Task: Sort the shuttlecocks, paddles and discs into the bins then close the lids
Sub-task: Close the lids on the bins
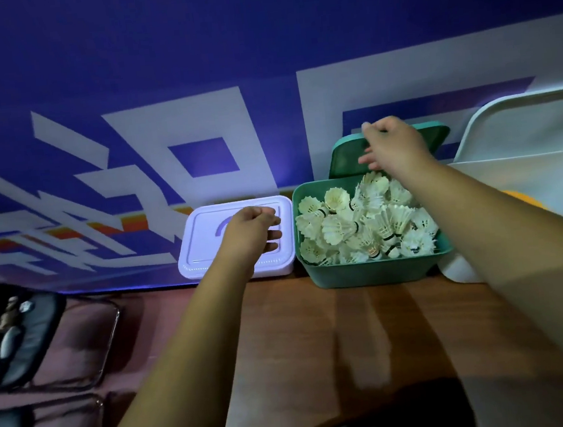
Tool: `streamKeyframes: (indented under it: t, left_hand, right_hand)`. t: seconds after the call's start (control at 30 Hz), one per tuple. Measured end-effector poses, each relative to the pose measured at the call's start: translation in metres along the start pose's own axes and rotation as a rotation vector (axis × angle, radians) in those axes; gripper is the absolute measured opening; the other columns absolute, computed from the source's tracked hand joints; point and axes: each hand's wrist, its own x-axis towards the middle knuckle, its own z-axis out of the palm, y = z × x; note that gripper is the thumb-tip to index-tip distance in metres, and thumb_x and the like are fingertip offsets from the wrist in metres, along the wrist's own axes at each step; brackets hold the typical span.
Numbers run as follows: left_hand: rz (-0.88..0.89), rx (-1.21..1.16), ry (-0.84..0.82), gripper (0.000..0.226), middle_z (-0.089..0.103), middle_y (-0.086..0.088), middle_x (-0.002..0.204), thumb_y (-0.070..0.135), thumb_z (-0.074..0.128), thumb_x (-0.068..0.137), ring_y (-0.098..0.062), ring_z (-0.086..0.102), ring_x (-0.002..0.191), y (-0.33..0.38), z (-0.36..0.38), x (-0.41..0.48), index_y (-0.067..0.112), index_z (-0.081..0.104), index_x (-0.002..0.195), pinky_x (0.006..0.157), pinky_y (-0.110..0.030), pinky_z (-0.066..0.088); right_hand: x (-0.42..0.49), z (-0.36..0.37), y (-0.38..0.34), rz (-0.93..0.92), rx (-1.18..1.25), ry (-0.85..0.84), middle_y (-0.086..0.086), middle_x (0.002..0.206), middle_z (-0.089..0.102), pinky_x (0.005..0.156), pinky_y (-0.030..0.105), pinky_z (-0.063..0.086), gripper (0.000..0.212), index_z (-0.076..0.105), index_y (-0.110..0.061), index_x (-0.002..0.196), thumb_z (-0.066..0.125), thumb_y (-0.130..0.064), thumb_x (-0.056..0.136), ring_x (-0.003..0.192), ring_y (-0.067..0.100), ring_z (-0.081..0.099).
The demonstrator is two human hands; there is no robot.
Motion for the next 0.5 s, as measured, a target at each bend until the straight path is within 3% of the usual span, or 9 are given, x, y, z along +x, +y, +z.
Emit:
streamKeyframes:
  t: [0.2,0.3,0.5]
  left_hand:
    - [-0.009,-0.111,-0.009,0.02,0.075,-0.011,0.111,0.023,0.059,0.104,-0.024,0.075,0.086,0.009,0.029,0.01,0.011,0.068,0.115,0.087,-0.044,0.064]
    - [-0.047,-0.268,-0.01,0.036,0.066,-0.011,0.108,0.039,0.058,0.106,-0.027,0.075,0.091,0.025,0.05,0.018,0.006,0.06,0.119,0.084,-0.043,0.064]
    - [-0.146,-0.422,0.054,0.046,0.056,-0.012,0.113,0.054,0.062,0.1,-0.034,0.076,0.098,0.035,0.053,0.037,0.017,0.047,0.122,0.083,-0.045,0.065]
  right_hand:
    - [-0.042,-0.04,-0.016,-0.01,0.391,0.129,0.003,0.102,0.075,0.078,0.039,0.066,0.03,0.064,-0.022,0.106,0.065,-0.051,0.1,0.08,0.017,0.08]
    - [-0.058,-0.057,-0.013,0.053,0.544,0.105,0.012,0.102,0.073,0.079,0.042,0.067,0.033,0.066,-0.016,0.106,0.072,-0.047,0.097,0.077,0.022,0.077]
    - [-0.073,-0.082,0.008,0.143,0.724,0.029,0.017,0.101,0.063,0.085,0.051,0.065,0.003,0.065,-0.008,0.098,0.061,-0.008,0.097,0.092,0.031,0.071]
